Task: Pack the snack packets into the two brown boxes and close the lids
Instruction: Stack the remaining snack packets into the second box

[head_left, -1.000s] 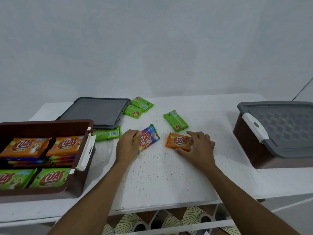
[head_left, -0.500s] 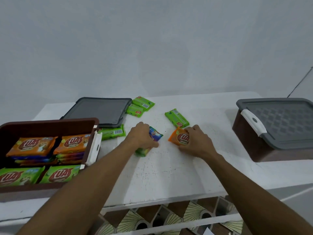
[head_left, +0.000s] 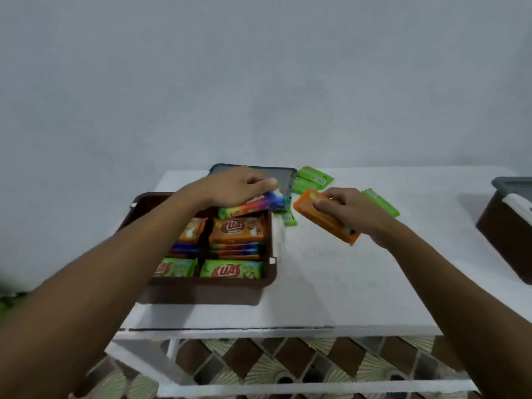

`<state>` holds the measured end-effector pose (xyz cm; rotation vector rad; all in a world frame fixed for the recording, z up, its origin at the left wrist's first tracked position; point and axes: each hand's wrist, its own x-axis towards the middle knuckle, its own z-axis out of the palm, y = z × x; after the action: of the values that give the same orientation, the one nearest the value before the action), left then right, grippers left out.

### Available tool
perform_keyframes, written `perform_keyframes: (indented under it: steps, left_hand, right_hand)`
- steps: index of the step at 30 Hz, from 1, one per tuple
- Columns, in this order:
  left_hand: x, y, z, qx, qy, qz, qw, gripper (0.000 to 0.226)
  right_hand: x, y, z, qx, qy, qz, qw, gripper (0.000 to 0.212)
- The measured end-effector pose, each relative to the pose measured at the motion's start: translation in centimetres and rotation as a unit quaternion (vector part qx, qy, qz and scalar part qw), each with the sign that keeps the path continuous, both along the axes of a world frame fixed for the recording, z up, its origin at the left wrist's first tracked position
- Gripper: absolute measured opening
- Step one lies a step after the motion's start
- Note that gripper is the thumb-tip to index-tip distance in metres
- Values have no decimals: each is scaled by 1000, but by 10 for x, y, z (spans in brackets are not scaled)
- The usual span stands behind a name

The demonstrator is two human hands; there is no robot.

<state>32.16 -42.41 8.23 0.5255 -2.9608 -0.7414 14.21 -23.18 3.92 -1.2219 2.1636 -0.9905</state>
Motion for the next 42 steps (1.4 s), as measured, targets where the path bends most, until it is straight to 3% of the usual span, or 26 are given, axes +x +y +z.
perform_keyframes:
  steps: [6,10,13,16,19,25,35,38,42]
  left_hand:
    - [97,-67,-28,-19,-68,-28,997,38]
    - [120,-80,-52,-52,-74,-50,995,21]
    - [133,-83,-68,-26,-94,-86,991,19]
    - [141,-81,-77,-38,-147,-115,982,35]
    - [142,-79,-78,-53,-134,-114,983,38]
    - [144,-77,-77,-62,-122,-106,985,23]
    - [144,-77,-77,-46,-125,-73,988,22]
    - [139,-83,-72,5,-35,-64,997,17]
    - [124,-77,-62,74,61,-23,995,14]
  right_hand:
    - [81,-59,16,-31,93,89,991,29]
    - [112,-91,14,-10,188,145,971,34]
    - [129,-102,7,102,231,202,946,42]
    - [139,-101,-11,217,320,264,884,28]
    - [143,-98,-21,193,380,250,869,31]
    - [145,-92,-26,167,430,259,849,32]
    - [145,-87,-30,132,425,236,864,31]
    - [142,-84,-29,112,399,244,877,29]
    - [131,-75,-30,7,304,210,929,24]
